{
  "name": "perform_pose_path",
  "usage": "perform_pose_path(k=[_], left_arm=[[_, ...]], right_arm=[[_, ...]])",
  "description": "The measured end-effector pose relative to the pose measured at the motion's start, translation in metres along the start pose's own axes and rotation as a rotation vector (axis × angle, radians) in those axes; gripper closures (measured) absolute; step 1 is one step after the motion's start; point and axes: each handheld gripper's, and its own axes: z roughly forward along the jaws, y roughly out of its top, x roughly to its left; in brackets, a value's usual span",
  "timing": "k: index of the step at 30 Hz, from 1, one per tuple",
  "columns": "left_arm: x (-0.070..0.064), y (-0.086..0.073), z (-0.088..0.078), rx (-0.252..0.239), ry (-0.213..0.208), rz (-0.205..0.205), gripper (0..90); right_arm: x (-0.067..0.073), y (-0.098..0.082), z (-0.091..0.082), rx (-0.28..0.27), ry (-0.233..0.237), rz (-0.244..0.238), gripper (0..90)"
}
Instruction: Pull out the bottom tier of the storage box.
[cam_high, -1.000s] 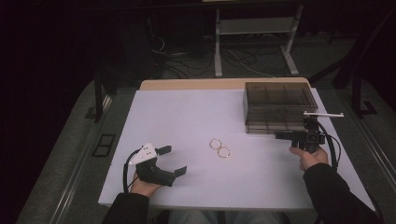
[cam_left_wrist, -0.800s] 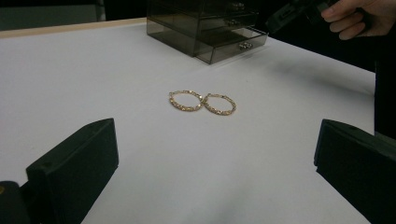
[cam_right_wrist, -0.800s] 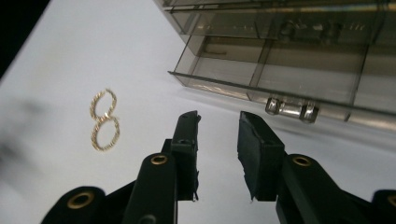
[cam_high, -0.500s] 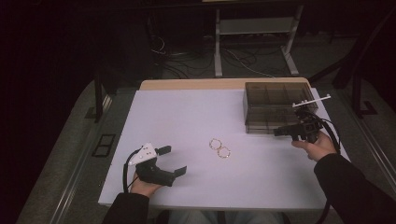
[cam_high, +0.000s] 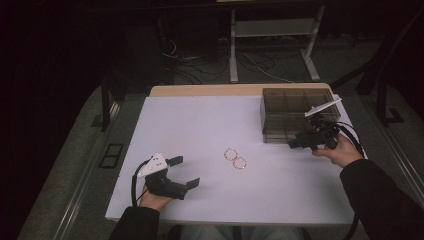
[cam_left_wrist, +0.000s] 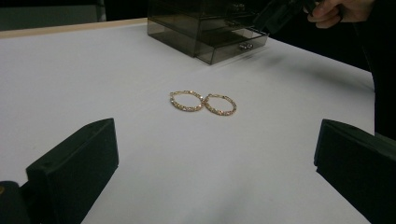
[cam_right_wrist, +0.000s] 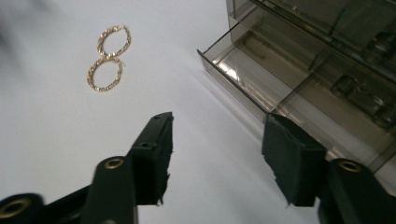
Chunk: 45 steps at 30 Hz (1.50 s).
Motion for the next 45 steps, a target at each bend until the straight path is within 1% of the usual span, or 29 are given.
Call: perform_pose_path(k=[3,5,7,10,12,16,17,18,24,30,32,33,35,37,38,39,40,41,42,45], left_arm=[[0.000,0.000,0.000,-0.001,0.000,0.000,0.0],[0.000,0.000,0.000,-0.001,0.000,0.001,0.0],[0.000,0.000,-0.001,-0.001,0.000,0.000,0.0],[0.000,0.000,0.000,-0.001,0.001,0.001,0.0],[0.000,0.000,0.000,-0.001,0.001,0.000,0.0],[0.000,0.000,0.000,0.000,0.001,0.000,0.0],[0.000,0.000,0.000,-0.001,0.001,0.000,0.0],[0.000,0.000,0.000,0.000,0.001,0.001,0.0],[0.000,0.000,0.000,0.002,0.001,0.002,0.0],[0.000,0.000,0.000,0.002,0.000,0.002,0.0],[0.000,0.000,0.000,0.002,0.000,0.001,0.0],[0.000,0.000,0.000,0.002,0.000,0.002,0.0],[0.000,0.000,0.000,0.002,0.000,0.002,0.0],[0.000,0.000,0.000,0.003,-0.001,0.000,0.0],[0.000,0.000,0.000,0.003,-0.001,0.001,0.0],[0.000,0.000,0.000,0.003,-0.001,0.002,0.0],[0.000,0.000,0.000,0.003,-0.001,0.001,0.0],[0.000,0.000,0.000,0.003,-0.001,0.001,0.0],[0.000,0.000,0.000,0.003,-0.001,0.001,0.0],[-0.001,0.000,0.000,0.003,-0.002,0.001,0.0]], right_arm=[[-0.001,0.000,0.003,0.007,0.001,-0.027,31.0],[-0.003,0.000,0.005,0.017,-0.005,-0.032,25.5],[-0.006,0.000,0.007,0.019,0.004,-0.033,19.6],[-0.009,-0.001,0.009,0.025,0.020,-0.044,17.1],[-0.010,-0.001,0.010,0.031,0.025,-0.060,16.7],[-0.012,-0.001,0.013,0.026,0.031,-0.079,16.7],[-0.012,-0.001,0.013,0.026,0.031,-0.079,16.7],[-0.012,-0.001,0.015,0.026,0.025,-0.095,16.7],[-0.014,0.000,0.020,0.012,0.020,-0.123,16.8],[-0.019,0.000,0.026,0.019,0.039,-0.140,16.9],[-0.020,0.000,0.028,0.021,0.033,-0.150,18.1],[-0.020,0.000,0.029,0.020,0.032,-0.157,21.8],[-0.021,0.000,0.030,0.021,0.025,-0.162,22.8],[-0.022,0.000,0.031,0.020,0.022,-0.168,27.0],[-0.024,-0.001,0.031,0.015,0.017,-0.172,31.0],[-0.024,-0.001,0.031,0.015,0.017,-0.172,31.0],[-0.026,-0.001,0.032,0.012,0.019,-0.172,34.7],[-0.026,-0.001,0.032,0.012,0.019,-0.172,34.7],[-0.028,-0.001,0.033,0.008,0.017,-0.173,37.7],[-0.030,-0.002,0.034,0.005,0.020,-0.173,41.0]])
